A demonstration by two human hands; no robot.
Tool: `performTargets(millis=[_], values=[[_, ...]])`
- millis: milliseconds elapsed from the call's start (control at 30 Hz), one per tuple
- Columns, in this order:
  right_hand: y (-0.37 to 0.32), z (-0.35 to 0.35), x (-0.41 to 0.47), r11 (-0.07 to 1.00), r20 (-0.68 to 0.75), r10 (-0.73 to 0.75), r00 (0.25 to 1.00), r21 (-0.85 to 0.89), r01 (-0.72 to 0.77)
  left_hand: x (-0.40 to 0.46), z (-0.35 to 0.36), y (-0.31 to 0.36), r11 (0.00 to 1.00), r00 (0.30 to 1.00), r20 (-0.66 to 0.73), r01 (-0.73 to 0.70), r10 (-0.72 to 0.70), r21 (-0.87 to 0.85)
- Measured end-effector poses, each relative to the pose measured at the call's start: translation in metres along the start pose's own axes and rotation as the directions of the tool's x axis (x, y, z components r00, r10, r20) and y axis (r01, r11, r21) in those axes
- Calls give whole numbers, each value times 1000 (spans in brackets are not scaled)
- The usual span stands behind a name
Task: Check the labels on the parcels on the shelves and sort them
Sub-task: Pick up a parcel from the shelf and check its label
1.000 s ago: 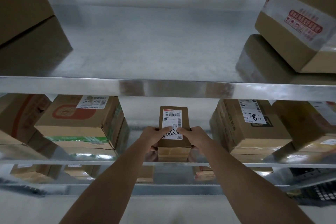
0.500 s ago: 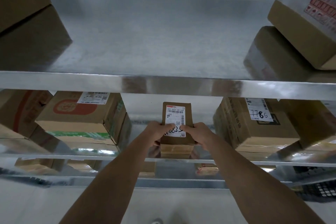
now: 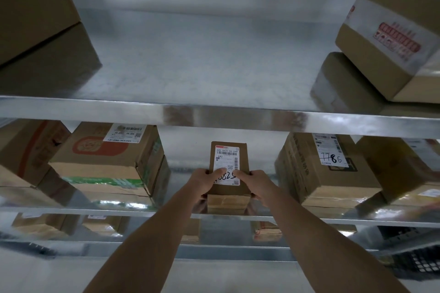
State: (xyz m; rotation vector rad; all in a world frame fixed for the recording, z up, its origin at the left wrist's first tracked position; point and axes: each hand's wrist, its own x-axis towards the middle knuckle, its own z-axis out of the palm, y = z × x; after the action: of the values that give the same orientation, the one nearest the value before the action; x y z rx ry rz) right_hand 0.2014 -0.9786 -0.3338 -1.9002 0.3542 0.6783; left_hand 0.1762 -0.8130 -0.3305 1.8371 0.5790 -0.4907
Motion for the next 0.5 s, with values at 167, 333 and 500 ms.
performTargets(millis=[167, 333, 500], values=[[-2, -2, -18, 998, 2, -23, 1000, 60, 22, -4, -2, -2, 992, 1000, 1, 17, -17, -129], [-9, -11, -22, 982, -17, -11, 1000, 186, 14, -10, -6, -5, 924, 999, 40, 19, -3, -383], [-4, -19, -19, 982, -48, -122, 991, 136, 128, -11, -6, 0, 950, 997, -15, -81, 81, -301]])
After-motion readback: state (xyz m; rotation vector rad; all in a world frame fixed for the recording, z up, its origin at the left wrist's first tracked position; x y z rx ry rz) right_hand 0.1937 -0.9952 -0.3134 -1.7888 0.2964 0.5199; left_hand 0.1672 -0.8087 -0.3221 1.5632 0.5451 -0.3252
